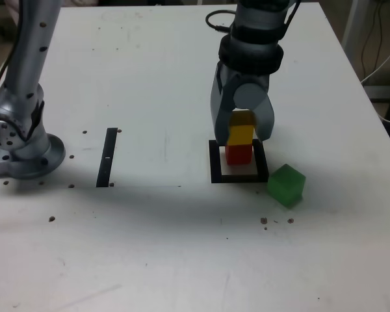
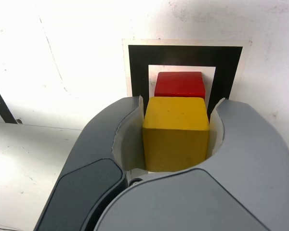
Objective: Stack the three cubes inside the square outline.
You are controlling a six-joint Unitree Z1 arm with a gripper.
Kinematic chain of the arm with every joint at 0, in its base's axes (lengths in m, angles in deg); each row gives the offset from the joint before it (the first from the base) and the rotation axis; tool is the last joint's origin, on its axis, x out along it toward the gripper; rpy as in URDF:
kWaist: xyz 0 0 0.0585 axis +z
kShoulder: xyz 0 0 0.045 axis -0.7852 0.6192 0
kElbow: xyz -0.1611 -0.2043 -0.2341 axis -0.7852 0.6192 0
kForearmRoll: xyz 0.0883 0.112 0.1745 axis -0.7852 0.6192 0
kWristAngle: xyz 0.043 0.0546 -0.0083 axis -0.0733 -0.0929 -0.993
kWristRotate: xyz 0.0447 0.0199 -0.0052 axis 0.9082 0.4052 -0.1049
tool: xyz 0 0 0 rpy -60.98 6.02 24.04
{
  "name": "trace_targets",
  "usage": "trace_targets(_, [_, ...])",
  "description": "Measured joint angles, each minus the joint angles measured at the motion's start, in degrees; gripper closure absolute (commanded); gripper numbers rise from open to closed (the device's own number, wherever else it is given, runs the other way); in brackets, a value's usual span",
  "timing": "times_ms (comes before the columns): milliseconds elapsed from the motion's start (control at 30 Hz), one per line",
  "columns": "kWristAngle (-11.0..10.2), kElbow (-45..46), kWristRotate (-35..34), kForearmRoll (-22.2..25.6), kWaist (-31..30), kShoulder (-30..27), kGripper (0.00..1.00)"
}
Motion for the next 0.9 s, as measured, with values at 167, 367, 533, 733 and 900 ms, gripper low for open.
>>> trace_targets(167, [0.25,0.55,0.00,-0.87,0.00,0.00,0.77])
trace_targets(367, [0.27,0.81,0.00,-0.88,0.00,0.00,0.58])
trace_targets(533, [0.25,0.95,0.00,-0.88,0.00,0.00,0.33])
trace_targets(733, [-0.46,1.12,0.06,-1.22,-0.01,-0.03,0.07])
trace_targets(900, [-0.76,1.56,0.05,-1.26,-0.03,-0.42,0.01])
